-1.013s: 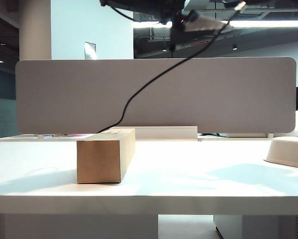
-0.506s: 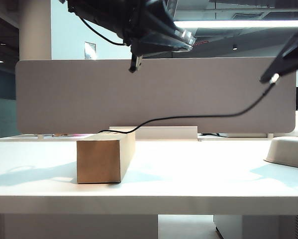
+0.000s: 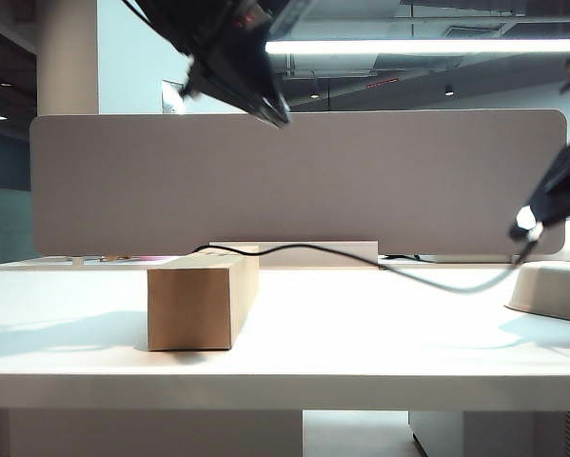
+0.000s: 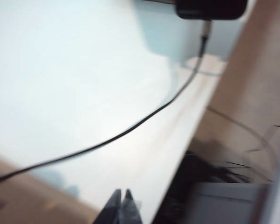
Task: Pick up the charging cable and the phone, plug the charging cable into the charging port on the phone, and finally place them back on the table.
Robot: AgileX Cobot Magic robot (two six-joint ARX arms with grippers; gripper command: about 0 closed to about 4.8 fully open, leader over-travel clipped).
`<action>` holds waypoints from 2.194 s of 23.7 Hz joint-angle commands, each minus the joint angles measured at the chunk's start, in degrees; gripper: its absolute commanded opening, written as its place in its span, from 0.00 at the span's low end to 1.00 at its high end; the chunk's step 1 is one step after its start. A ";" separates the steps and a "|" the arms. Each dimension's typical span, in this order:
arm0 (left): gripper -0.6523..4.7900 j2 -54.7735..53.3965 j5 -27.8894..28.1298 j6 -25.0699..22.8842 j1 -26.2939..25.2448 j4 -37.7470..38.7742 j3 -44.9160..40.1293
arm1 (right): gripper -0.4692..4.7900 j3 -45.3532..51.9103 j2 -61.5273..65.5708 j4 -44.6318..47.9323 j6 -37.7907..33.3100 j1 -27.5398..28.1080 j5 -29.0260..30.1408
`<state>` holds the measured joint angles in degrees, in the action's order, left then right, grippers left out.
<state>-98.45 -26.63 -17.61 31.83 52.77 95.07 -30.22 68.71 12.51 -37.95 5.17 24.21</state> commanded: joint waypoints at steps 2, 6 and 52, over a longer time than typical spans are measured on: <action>0.11 6.69 10.32 -0.22 -0.24 -6.36 -4.57 | 0.08 -0.35 4.37 2.86 2.05 -0.04 -2.43; 0.11 14.91 14.40 0.52 -3.08 -17.27 -16.76 | 0.08 -0.35 8.94 4.92 2.64 0.00 -2.67; 0.11 28.02 9.88 0.39 -8.28 -23.82 -32.04 | 0.56 -0.33 -5.01 -17.00 11.37 0.50 -13.77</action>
<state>-70.67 -16.36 -17.08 23.59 30.22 63.00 -30.48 65.06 -3.22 -29.17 5.87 11.97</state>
